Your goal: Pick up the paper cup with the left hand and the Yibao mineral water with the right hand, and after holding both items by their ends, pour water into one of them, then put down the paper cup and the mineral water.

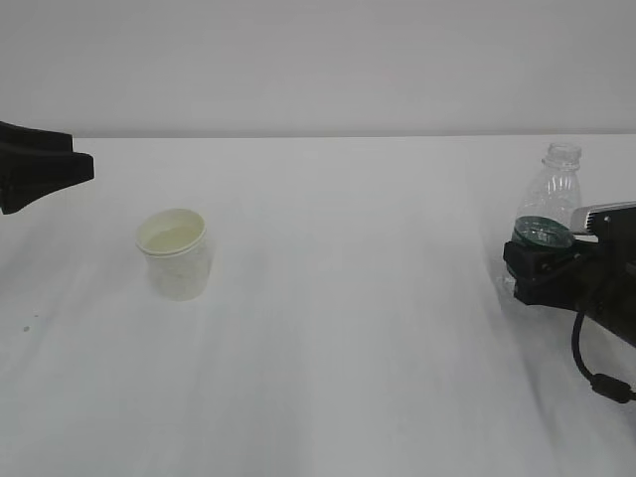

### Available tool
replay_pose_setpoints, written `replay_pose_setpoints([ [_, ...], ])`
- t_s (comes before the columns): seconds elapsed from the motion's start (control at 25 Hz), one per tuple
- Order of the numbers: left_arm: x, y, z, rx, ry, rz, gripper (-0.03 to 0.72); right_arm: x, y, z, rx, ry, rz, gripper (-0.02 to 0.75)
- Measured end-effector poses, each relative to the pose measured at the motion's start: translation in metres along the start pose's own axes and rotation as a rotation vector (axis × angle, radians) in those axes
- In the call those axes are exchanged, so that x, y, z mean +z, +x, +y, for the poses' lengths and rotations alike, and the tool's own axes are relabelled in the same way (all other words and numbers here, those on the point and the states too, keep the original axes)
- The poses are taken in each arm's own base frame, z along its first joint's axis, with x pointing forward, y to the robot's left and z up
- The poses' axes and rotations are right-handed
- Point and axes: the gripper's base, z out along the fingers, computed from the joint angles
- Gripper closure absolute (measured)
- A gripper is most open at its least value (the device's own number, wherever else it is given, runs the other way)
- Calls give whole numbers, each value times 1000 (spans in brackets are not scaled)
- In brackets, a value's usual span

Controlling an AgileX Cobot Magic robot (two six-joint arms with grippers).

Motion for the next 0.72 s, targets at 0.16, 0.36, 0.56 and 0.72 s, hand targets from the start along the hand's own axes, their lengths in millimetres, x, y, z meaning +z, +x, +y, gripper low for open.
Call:
replay_pose_setpoints([
  [0.16, 0, 0, 0, 0, 0, 0, 151, 0, 0, 0, 0, 0, 0, 250],
  [0.36, 0, 0, 0, 0, 0, 0, 151, 0, 0, 0, 0, 0, 0, 250],
  [0.56, 0, 0, 0, 0, 0, 0, 151, 0, -1, 0, 0, -4, -6, 185],
  [0.72, 0, 0, 0, 0, 0, 0, 151, 0, -1, 0, 2, -4, -11, 97],
])
